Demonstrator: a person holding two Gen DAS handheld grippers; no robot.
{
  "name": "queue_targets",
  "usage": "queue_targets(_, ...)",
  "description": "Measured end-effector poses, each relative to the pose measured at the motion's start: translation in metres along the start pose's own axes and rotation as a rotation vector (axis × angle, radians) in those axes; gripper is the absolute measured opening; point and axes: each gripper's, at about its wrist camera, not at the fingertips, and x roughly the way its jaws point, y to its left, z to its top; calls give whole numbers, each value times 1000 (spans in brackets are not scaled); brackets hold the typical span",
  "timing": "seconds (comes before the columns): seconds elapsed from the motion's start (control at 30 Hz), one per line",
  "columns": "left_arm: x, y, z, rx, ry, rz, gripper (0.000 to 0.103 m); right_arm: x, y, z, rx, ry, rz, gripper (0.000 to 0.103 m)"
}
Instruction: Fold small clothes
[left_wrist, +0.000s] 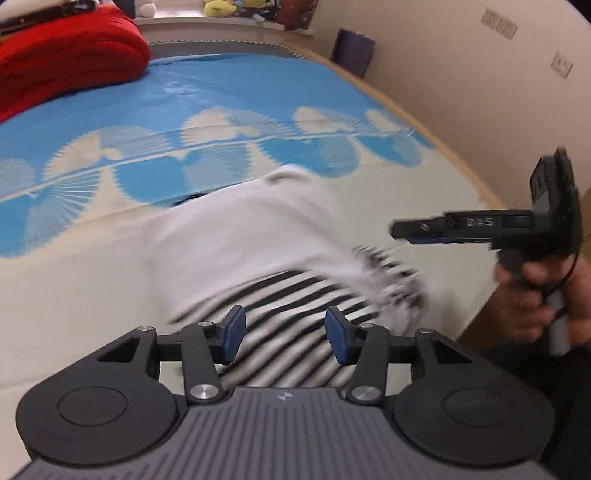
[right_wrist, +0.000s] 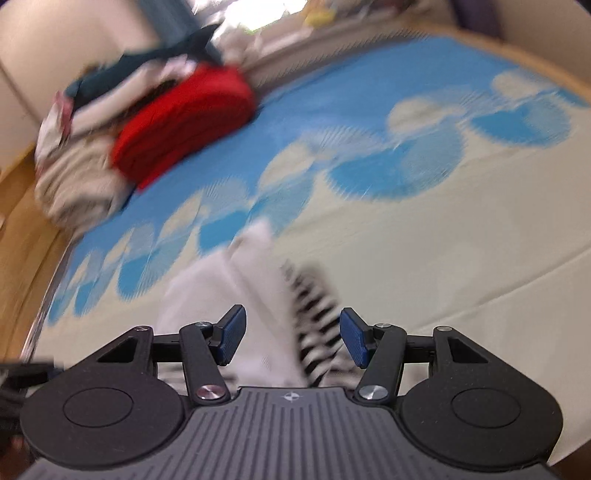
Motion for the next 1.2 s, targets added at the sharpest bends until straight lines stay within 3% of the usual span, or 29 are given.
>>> queue_targets(0.07,7,17,-7,-15,-7,26,53,17,11,-5,-65,82,-14,58)
queue_targets(0.17,12,47,-23,-122,-41,-1,53,34,24,-15,-148,155,-75,58)
queue_targets(0.23,22,56,-19,-186,11,41,50,43,27,-18,-163,182,-98,57)
queue_targets(0.27,20,55,-16,-192,-2,52,50,47,27,-19,-158,193,-102,56)
queue_targets(0.33,13,50,-9,-169,-45,37,50,57,30,-20,-139,221,-103,44)
queue_targets(0.37,13,49,-7,-153,-49,34,50,59,30,-20,-140,225,-99,33)
queue_targets(0.4,15,48,-5,-142,-48,37,50,59,34,-20,-148,217,-92,15)
queue_targets(0.47,17,45,-4,-122,-34,37,50,49,31,-15,-129,175,-72,3)
queue_targets(0.57,17,42,-2,-112,-38,25,50,6,11,-4,-3,20,11,2)
queue_targets(0.63,22,39,1,-117,-37,-8,50,-19,-5,-3,38,-31,53,2)
queue_targets(0.73,31,28,-3,-90,-8,-54,50,-26,-20,-12,33,9,-15,2)
queue_targets(0.83,50,11,-8,-6,48,-84,51,-11,-32,-20,38,103,-100,2)
queue_targets(0.93,88,-9,-25,151,166,26,53,19,-19,-29,-70,191,-206,2)
queue_targets(1.0,101,-11,-34,198,177,74,55,41,-6,-37,-142,243,-247,1)
queue_targets(1.1,93,-6,-27,155,176,46,55,57,6,-41,-217,267,-298,1)
queue_targets(1.2,75,4,-24,92,150,28,54,47,8,-37,-191,206,-284,1)
